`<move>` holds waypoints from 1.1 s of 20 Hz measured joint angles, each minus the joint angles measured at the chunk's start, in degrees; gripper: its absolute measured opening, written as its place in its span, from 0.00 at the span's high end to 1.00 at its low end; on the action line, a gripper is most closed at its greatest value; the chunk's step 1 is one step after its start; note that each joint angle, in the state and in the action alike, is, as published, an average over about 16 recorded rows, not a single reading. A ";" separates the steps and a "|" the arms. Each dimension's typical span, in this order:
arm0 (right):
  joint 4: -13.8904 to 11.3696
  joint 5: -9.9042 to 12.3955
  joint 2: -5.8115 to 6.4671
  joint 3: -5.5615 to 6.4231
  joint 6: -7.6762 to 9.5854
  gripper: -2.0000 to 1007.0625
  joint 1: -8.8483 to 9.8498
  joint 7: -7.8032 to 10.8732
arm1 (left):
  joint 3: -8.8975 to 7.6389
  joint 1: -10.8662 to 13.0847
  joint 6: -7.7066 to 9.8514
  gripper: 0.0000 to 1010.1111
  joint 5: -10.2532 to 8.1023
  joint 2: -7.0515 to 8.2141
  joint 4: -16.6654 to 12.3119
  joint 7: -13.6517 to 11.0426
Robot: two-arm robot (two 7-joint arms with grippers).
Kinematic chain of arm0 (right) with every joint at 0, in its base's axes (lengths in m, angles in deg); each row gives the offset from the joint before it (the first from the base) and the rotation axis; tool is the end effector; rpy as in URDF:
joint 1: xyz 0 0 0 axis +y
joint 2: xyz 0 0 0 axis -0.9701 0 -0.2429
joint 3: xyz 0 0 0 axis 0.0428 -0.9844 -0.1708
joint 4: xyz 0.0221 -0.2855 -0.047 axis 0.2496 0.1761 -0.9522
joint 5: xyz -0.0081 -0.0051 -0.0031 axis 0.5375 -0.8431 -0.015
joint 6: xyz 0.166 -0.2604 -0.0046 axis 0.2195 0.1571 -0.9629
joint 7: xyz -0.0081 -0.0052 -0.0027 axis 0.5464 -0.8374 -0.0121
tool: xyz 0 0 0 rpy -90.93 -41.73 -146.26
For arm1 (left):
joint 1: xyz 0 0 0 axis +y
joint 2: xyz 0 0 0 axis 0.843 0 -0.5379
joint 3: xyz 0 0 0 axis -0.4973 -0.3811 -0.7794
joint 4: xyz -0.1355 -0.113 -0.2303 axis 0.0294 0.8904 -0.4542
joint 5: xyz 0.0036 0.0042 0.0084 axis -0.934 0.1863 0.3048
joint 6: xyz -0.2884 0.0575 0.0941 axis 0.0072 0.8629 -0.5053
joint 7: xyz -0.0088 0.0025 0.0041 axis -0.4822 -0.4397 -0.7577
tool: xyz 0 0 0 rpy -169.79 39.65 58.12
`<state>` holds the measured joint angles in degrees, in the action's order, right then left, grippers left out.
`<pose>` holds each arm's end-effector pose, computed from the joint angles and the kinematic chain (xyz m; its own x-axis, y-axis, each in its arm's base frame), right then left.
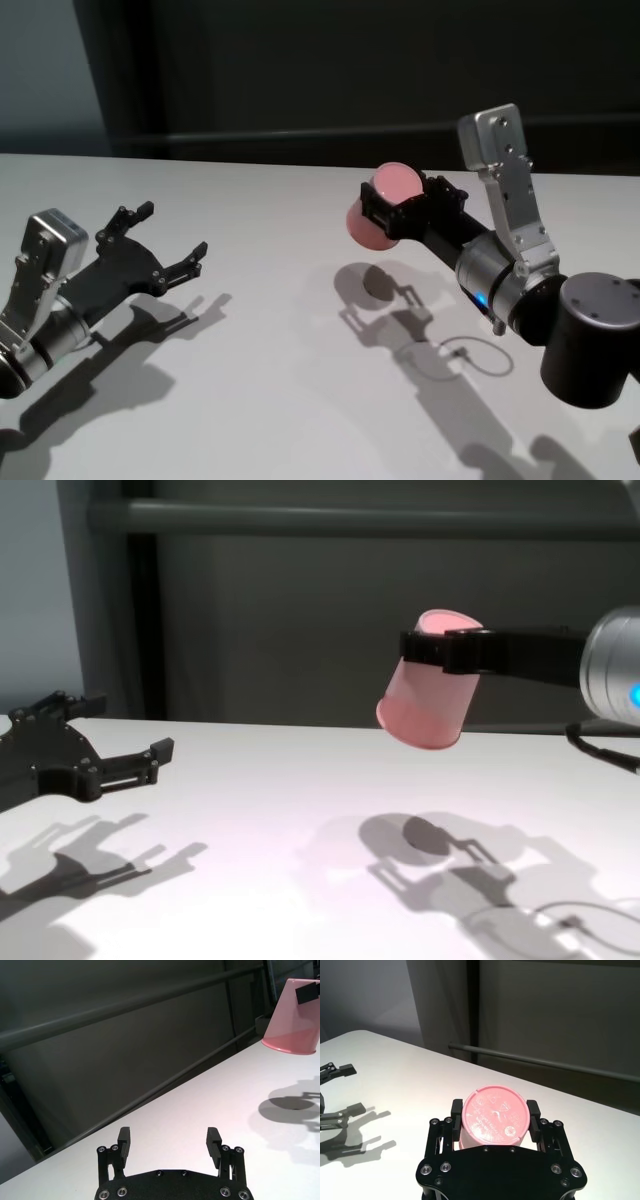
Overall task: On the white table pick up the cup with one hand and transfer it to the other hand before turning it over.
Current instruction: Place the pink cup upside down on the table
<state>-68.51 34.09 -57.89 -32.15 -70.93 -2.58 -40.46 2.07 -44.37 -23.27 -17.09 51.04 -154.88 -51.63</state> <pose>0.3499 0.0662 -0.2036 0.4476 -0.8925 -0.0562 0.8840 0.4511 -0.1227 0.3715 0.1017 -0.3144 0.5643 0.7695 0.2992 -0.8163 0.5741 0.0631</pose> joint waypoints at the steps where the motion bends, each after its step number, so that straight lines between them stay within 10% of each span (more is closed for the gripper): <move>1: 0.11 -0.25 -0.03 -0.24 0.74 0.26 -0.13 0.01 | 0.00 0.00 0.00 0.01 0.00 0.00 0.00 0.00; 22: 5.05 -3.93 -1.84 -3.71 11.24 0.26 -2.30 2.71 | 0.00 0.00 0.00 0.01 0.00 0.00 0.00 0.00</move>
<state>-63.46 30.16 -59.72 -35.86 -59.70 -4.88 -37.76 2.07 -44.37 -23.27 -17.09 51.04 -154.88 -51.63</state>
